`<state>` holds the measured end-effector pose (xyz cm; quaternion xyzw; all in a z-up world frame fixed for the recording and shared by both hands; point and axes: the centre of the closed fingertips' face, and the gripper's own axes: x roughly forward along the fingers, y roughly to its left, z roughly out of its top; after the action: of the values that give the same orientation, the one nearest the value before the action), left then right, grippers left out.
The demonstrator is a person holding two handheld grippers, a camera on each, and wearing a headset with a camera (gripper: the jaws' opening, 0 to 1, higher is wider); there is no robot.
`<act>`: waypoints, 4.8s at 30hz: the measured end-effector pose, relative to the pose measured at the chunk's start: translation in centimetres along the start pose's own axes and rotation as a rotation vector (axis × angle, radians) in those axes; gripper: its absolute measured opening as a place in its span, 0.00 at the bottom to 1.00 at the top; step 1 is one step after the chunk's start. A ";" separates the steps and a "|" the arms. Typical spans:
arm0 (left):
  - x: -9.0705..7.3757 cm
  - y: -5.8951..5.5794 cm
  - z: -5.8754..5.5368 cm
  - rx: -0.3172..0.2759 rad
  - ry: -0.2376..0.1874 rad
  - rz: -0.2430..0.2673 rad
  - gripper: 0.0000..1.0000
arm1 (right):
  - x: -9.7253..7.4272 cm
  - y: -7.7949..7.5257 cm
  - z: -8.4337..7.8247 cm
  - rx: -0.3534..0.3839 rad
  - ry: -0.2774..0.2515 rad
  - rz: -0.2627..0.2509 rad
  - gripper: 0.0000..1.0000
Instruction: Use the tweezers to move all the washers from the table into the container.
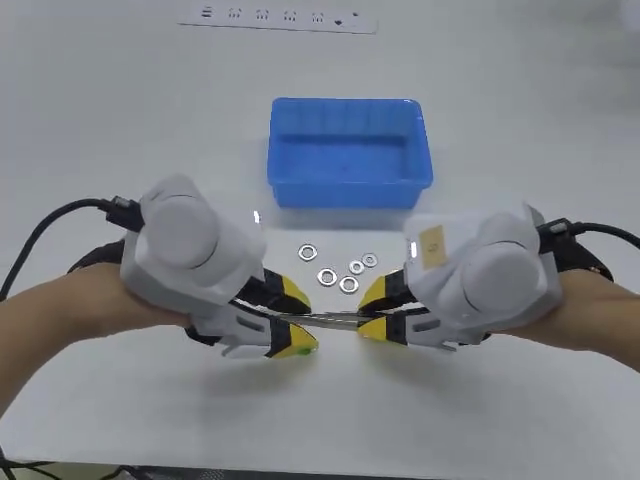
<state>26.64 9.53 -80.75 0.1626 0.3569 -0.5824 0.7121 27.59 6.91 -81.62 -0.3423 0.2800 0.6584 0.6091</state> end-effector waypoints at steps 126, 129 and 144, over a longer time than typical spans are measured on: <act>-1.9 -2.2 10.3 0.157 -0.312 0.013 0.07 | -2.7 -0.4 2.8 0.054 -0.337 -0.086 0.07; -2.1 -2.2 10.2 0.137 -0.314 0.010 0.07 | -2.6 -0.4 2.9 0.049 -0.333 -0.086 0.07; -3.0 -2.2 10.4 0.113 -0.347 -0.009 0.08 | -2.7 -0.5 2.9 0.074 -0.344 -0.079 0.07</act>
<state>27.70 4.32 -71.04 0.0979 0.1962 -0.6242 0.7499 27.81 7.60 -77.73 -0.2125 0.1821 0.6721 0.6855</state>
